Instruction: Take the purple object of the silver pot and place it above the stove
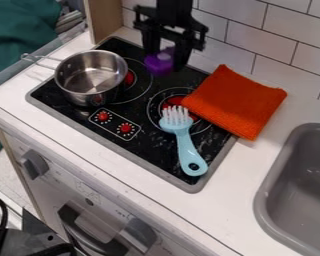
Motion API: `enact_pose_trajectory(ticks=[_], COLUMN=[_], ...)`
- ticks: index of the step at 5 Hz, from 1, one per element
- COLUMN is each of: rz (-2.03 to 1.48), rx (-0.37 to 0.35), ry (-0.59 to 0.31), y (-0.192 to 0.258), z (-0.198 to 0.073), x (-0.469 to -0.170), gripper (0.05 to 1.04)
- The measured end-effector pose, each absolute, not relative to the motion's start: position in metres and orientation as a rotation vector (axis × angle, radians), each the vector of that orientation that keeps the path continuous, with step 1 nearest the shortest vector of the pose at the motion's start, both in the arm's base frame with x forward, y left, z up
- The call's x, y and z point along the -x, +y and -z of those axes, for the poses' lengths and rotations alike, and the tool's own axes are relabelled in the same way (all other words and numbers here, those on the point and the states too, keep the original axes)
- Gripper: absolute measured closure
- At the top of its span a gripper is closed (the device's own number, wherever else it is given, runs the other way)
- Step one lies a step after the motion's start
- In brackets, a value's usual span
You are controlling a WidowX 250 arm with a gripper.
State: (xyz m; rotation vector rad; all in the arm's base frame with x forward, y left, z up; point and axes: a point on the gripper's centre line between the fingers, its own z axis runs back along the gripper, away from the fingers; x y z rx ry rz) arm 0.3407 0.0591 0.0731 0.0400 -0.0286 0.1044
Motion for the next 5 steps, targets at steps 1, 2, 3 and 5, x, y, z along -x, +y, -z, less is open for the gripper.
enact_pose_trajectory(ticks=[1,2,3,5], rz=[-0.14,-0.137,-0.097,-0.099], rx=[-0.026,-0.037,-0.059,-0.083], ry=[-0.008,-0.001,0.014,-0.087], y=[0.073,0.082,0.079,0.061], z=[-0.058,-0.059,-0.061,-0.108], x=[-0.339,-0.339,-0.337,-0.331], gripper=[0.4,0.112,0.073,0.078])
